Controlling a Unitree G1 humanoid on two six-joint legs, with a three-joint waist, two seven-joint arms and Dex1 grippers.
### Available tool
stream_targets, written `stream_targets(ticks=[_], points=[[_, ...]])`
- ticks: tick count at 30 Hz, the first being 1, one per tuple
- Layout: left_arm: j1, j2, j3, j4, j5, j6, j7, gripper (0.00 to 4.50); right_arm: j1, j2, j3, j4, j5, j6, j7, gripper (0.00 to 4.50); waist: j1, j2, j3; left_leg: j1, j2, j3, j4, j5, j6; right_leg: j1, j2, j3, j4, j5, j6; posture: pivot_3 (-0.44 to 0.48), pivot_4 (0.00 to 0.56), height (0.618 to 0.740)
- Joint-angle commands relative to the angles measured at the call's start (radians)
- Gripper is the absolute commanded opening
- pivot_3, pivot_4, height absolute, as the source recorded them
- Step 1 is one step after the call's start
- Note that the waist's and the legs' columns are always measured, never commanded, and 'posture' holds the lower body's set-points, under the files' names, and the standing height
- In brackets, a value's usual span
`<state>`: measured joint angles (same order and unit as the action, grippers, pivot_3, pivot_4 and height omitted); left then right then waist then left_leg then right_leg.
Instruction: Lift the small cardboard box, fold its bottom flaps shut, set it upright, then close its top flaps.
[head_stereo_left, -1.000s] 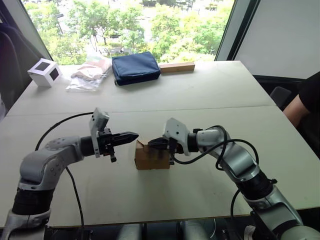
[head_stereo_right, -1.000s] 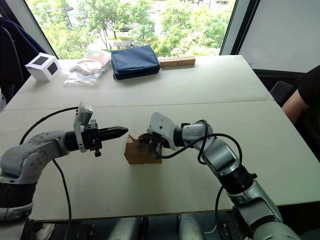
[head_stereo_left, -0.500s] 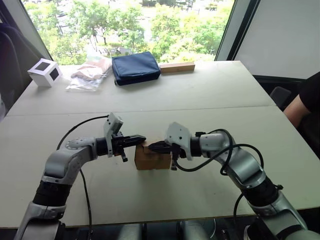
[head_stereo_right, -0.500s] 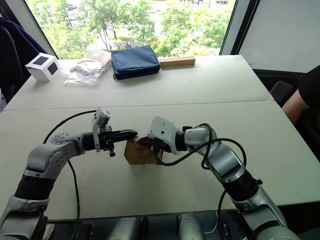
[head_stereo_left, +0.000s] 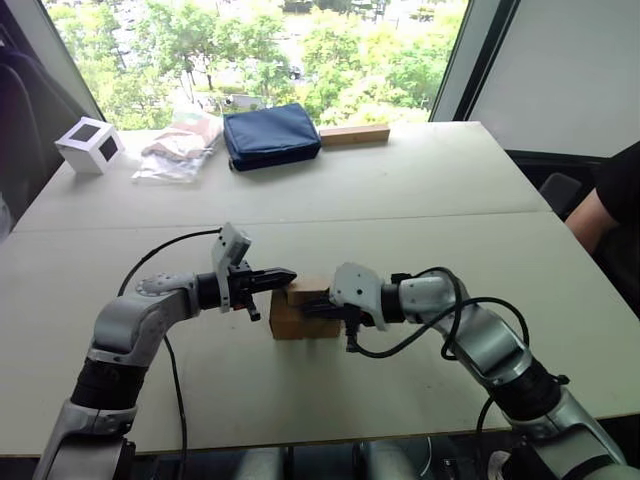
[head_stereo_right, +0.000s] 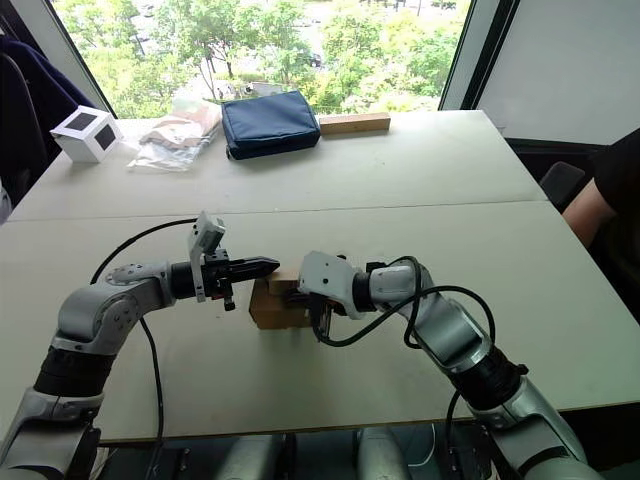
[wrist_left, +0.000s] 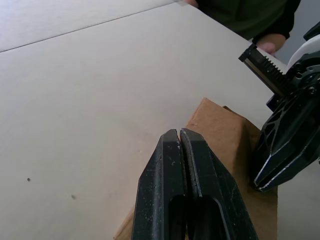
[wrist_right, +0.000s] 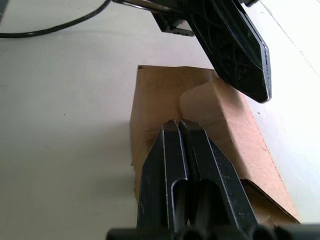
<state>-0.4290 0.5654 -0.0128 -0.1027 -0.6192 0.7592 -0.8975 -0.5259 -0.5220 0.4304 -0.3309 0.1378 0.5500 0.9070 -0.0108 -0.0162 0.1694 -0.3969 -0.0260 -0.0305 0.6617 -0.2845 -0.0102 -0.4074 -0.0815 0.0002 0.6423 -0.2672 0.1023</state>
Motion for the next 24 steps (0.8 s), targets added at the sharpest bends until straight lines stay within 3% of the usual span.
stream_targets(ticks=[1, 24], points=[[-0.002, 0.000, 0.013, -0.039, -0.008, -0.003, 0.002, 0.05, -0.021, 0.013, -0.004, 0.012, -0.017, -0.010, -0.011, 0.00, 0.000, 0.000, 0.000, 0.000, 0.000, 0.000, 0.000, 0.000, 0.000, 0.000, 0.000, 0.000, 0.000, 0.000, 0.000, 0.000, 0.150, 0.737], [0.021, 0.009, 0.003, 0.001, 0.033, -0.072, -0.048, 0.05, -0.039, 0.016, 0.012, 0.019, -0.084, -0.028, -0.016, 0.00, 0.000, 0.000, 0.000, 0.000, 0.000, 0.000, 0.000, 0.000, 0.000, 0.000, 0.000, 0.000, 0.000, 0.000, 0.000, 0.000, 0.150, 0.737]])
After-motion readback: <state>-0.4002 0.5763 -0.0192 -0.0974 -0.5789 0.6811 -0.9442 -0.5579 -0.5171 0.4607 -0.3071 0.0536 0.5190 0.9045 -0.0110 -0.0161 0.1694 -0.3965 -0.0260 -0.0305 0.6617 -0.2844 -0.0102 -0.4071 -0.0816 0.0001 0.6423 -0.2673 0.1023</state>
